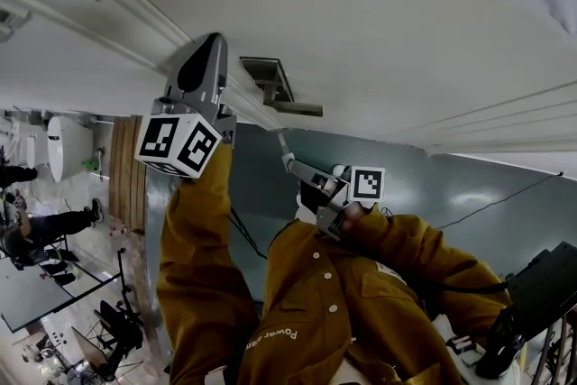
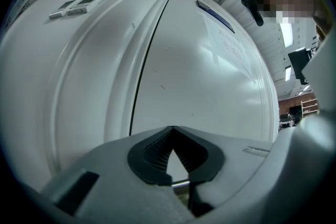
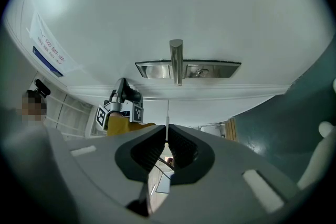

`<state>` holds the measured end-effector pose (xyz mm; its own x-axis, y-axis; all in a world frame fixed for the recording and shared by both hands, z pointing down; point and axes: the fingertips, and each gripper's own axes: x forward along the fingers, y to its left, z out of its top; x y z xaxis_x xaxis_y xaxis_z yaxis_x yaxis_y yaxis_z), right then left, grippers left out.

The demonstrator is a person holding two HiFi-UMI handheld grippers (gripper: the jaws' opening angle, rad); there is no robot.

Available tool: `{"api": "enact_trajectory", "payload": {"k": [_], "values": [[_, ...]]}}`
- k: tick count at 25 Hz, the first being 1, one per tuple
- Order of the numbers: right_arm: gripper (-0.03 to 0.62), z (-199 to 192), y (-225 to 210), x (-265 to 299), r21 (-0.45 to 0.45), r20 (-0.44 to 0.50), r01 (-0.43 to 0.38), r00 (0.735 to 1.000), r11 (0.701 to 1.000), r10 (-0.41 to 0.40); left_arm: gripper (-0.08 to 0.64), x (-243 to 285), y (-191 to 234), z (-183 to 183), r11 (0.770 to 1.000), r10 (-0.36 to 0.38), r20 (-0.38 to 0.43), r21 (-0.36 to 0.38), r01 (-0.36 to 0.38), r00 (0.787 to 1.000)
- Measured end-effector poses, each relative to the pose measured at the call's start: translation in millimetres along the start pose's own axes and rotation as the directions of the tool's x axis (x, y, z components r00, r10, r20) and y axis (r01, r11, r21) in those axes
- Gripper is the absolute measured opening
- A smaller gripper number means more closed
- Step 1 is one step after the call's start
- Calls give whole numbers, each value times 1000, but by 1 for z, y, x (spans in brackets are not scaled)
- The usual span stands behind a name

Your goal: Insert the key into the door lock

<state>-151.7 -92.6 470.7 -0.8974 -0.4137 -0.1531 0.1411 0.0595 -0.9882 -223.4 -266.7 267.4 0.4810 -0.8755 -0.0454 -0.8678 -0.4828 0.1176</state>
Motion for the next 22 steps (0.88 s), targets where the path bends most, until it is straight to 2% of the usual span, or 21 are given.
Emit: {"api": "enact_trajectory", "payload": {"k": [5, 9, 12, 15, 22], "values": [[29, 11, -13, 5, -53, 34, 7, 999, 999, -6, 0, -1, -4, 5, 1000, 0, -2, -4, 0, 1000], [29, 28, -50, 19, -65, 68, 24, 997, 998, -20, 0, 4, 2, -1, 1000, -1, -7, -4, 1, 1000], [29, 39, -86, 22, -65, 99, 83, 992, 994, -76, 0, 7, 4, -8, 1000, 2, -12, 4, -2, 1000], [29, 51, -92, 37, -60, 133, 40, 991, 997, -31, 0, 9, 6, -12, 1000, 3, -16, 12, -3, 1000], [29, 71, -100, 52, -41, 214, -6, 977, 999, 15, 0, 4, 5, -9, 1000, 12, -22, 15, -12, 1000]]}}
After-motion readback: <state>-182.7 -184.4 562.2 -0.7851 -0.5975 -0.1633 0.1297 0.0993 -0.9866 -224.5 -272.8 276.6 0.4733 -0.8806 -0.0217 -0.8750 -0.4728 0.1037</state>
